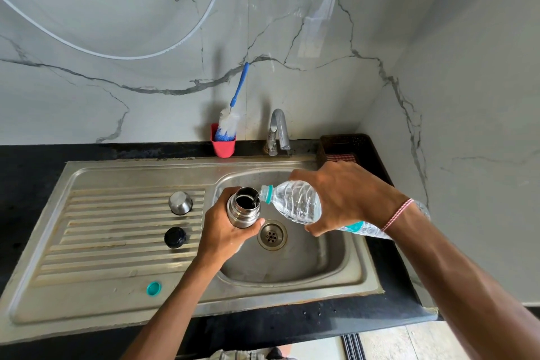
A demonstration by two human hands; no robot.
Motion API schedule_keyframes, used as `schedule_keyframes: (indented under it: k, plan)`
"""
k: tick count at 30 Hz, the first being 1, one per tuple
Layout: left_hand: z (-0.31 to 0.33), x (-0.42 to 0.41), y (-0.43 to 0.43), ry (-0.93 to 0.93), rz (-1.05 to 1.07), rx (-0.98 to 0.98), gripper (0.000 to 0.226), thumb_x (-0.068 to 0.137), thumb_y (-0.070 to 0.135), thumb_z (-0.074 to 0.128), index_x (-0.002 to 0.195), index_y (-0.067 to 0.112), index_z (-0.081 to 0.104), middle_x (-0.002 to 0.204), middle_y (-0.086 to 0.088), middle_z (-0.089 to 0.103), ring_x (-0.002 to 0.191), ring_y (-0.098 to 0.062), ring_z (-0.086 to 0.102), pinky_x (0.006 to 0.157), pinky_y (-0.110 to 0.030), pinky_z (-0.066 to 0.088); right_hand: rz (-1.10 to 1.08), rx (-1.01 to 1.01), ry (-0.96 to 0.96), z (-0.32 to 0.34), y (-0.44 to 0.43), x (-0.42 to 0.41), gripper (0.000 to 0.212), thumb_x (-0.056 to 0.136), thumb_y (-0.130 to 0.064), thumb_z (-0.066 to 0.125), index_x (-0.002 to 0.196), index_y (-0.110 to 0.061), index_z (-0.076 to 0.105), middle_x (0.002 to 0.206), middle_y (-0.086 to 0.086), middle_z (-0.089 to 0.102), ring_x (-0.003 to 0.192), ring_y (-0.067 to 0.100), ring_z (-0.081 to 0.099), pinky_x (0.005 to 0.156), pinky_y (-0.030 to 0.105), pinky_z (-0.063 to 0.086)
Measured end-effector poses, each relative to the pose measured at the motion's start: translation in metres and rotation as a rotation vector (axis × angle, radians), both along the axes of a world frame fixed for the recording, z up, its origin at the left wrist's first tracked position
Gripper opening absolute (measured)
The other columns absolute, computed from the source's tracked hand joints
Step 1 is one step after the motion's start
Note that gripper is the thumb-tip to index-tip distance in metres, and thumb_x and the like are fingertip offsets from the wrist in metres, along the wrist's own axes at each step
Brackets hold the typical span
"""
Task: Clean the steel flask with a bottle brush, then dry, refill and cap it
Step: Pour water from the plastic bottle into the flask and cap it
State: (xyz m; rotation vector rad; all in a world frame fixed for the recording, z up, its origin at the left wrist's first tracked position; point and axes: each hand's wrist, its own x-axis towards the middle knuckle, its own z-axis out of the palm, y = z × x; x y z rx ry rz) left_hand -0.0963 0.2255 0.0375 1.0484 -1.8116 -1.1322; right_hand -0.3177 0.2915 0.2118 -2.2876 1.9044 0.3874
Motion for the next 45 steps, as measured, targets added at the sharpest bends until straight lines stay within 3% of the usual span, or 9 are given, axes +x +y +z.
schedule_keyframes:
  k: [8,12,27,45]
  plan:
    - [-0.0013,-0.0003,-0.0017,-0.003,-0.005,0.014,0.066,0.065,0.015,0.099,0.116,0.032,0.060,0.102,0.012,0.074,0.096,-0.009,0.071,0.084,-0.015,0.052,0.002,-0.007,0.001,-0.0003,-0.0011,-0.0016,0.091,0.067,-0.073,0.075,0.141,-0.039,0.034,0.110,-0.003,0.071,0.098,0.019,0.067,0.081,0.030,0.052]
    - [-0.0024,-0.0002,-0.0022,-0.004,0.000,0.030,0.065,0.065,0.015,0.098,0.117,0.026,0.061,0.101,0.011,0.074,0.095,-0.008,0.071,0.084,-0.016,0.052,-0.001,-0.009,-0.003,0.0003,-0.0018,-0.0015,0.092,0.066,-0.074,0.075,0.140,-0.040,0.033,0.109,-0.002,0.071,0.098,0.021,0.067,0.084,0.035,0.057]
    - [0.0001,-0.0040,-0.0029,0.005,-0.003,0.043,0.066,0.064,0.014,0.098,0.116,0.031,0.060,0.101,0.011,0.074,0.094,-0.007,0.071,0.083,-0.014,0.051,-0.005,0.019,0.000,-0.0007,-0.0043,-0.0021,0.094,0.067,-0.072,0.076,0.143,-0.038,0.032,0.112,-0.002,0.071,0.098,0.019,0.068,0.085,0.035,0.058]
    - [0.0050,-0.0045,-0.0024,0.032,-0.006,0.060,0.062,0.066,0.010,0.096,0.116,0.022,0.063,0.101,0.009,0.074,0.094,-0.010,0.071,0.083,-0.016,0.050,-0.020,0.001,-0.005,-0.0030,-0.0066,-0.0031,0.090,0.061,-0.074,0.072,0.136,-0.041,0.034,0.104,-0.006,0.071,0.095,0.019,0.068,0.081,0.035,0.057]
